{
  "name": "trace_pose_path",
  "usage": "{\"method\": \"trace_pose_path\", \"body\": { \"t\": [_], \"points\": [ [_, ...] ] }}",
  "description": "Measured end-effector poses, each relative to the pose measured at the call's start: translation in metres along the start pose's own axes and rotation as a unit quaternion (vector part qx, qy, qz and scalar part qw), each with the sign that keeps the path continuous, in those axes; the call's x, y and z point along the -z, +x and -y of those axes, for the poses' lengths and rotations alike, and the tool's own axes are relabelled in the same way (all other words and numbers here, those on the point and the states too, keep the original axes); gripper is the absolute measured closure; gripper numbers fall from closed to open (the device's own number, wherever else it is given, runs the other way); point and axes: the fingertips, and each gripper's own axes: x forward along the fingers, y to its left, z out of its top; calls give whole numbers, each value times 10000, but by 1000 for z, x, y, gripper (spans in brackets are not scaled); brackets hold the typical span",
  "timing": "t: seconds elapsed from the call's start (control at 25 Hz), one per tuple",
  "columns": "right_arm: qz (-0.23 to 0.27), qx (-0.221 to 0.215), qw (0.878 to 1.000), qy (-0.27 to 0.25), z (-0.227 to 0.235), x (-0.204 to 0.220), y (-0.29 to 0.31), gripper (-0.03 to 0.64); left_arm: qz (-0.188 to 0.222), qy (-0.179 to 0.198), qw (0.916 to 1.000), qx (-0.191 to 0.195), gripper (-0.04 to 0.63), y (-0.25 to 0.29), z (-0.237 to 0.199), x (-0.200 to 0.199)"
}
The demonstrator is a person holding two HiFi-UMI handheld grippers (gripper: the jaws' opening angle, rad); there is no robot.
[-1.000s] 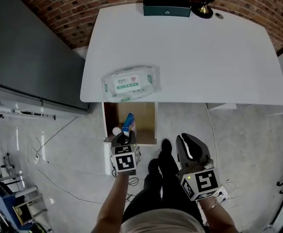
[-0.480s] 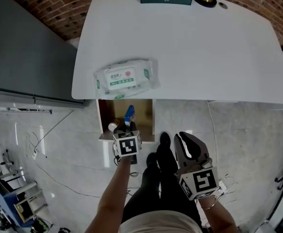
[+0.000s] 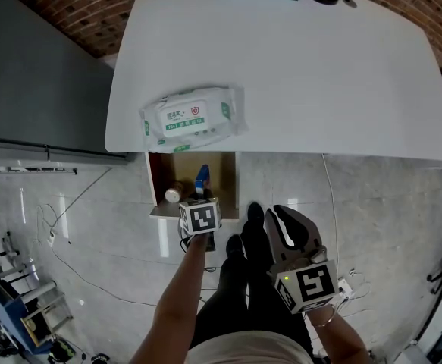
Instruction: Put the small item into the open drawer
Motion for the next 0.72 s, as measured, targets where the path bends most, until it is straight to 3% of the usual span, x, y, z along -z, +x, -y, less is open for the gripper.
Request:
{"method": "trace_pose_path", "body": {
  "t": [0.72],
  "points": [
    [-106, 48, 9999, 105, -5, 16, -7, 577, -474, 1, 9989, -38, 503, 43, 4, 10]
  ]
}}
